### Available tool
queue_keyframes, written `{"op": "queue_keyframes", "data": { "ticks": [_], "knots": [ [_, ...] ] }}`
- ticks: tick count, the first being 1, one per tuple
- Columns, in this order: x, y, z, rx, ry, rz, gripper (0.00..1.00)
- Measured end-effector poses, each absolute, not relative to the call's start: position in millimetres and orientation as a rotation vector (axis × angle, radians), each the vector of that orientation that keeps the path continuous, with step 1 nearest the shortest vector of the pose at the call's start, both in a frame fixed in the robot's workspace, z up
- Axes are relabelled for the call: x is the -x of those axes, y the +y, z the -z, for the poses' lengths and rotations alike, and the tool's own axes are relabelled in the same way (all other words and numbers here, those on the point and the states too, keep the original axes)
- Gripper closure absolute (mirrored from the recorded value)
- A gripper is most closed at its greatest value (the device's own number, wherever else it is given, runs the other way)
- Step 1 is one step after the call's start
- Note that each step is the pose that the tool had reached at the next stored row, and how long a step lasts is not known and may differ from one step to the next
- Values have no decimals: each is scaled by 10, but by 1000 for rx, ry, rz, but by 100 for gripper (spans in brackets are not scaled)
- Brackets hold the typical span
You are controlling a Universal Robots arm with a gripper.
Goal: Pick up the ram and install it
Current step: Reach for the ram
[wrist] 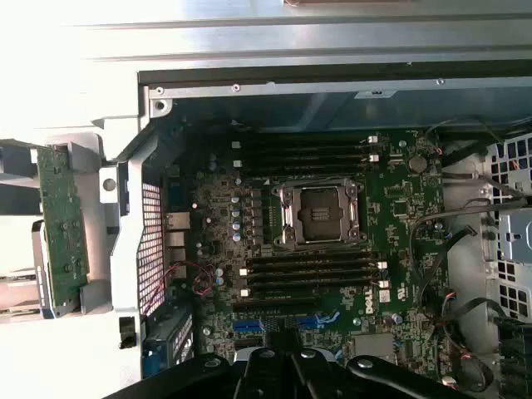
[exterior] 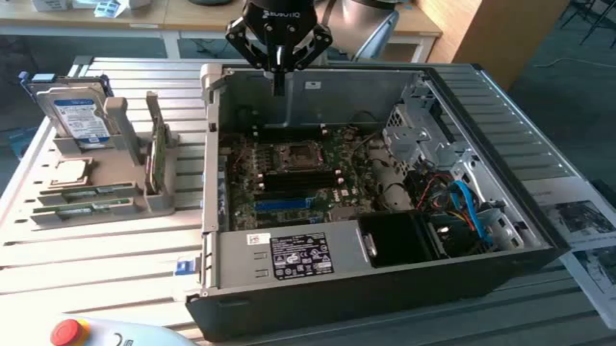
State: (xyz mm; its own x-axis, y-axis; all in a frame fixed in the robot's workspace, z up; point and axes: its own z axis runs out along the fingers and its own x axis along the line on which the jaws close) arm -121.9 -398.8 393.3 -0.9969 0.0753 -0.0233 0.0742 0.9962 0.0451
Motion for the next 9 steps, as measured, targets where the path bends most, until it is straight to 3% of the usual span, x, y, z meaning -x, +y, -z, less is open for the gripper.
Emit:
{"op": "queue_keyframes", "data": {
  "ticks": [9],
  "knots": [
    [1219, -3989, -3933, -117, 3114, -69, 89]
  ]
}}
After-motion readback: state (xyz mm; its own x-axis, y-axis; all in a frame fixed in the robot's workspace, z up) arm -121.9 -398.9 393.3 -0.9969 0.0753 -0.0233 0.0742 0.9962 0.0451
